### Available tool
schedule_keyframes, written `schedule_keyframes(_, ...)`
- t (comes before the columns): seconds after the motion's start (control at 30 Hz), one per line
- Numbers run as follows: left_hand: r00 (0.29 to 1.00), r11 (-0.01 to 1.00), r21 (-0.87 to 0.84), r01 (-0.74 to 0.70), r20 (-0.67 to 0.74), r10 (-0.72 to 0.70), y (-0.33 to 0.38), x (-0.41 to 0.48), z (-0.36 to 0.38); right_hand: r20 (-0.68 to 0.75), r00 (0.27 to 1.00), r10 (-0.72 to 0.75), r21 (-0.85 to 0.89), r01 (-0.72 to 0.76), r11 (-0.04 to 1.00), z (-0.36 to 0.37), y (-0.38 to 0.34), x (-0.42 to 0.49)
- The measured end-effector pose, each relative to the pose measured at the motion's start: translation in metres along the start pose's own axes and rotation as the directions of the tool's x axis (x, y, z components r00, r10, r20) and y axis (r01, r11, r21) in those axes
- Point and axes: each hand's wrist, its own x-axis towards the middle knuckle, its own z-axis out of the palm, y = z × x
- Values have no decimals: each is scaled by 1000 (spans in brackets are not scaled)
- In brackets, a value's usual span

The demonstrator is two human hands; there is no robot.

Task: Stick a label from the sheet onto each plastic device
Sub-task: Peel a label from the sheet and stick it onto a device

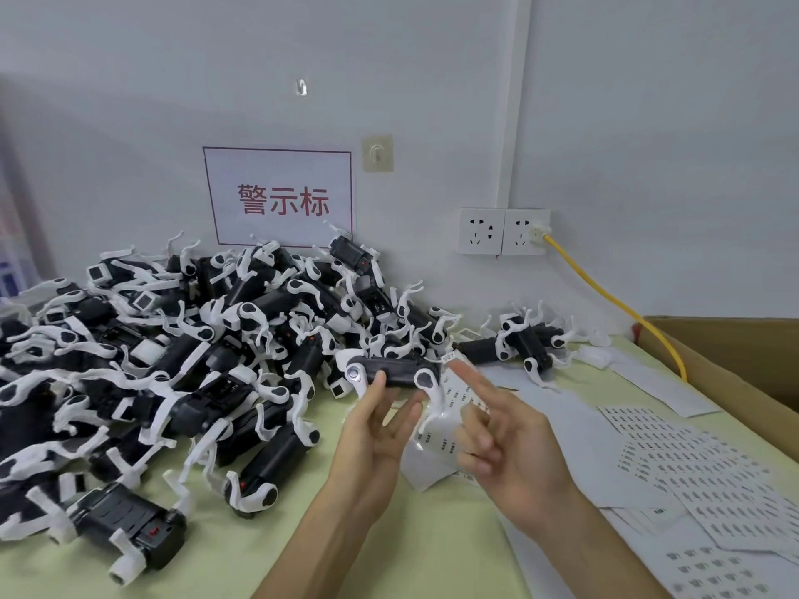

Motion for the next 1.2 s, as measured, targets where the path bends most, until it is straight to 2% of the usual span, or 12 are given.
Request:
schedule_keyframes(0.13,999,995,-84,45,-10,-46,-4,0,-1,164,974,155,44,-164,985,7,17,-5)
schedule_keyframes(0.3,997,987,-140,78,10,-77,-7,1,-2,194,953,234,99,-256,961,11,31,-6)
schedule_keyframes(0.53,975,983,-1,182,127,-180,-11,2,-6,191,962,193,251,-238,938,10,33,-4)
schedule_keyframes(0.8,983,995,-26,94,162,-88,-13,3,-3,239,956,169,291,-236,927,6,32,-1)
schedule_keyframes(1.2,979,993,52,108,166,-115,-7,-6,6,279,948,152,285,-232,930,8,34,-5)
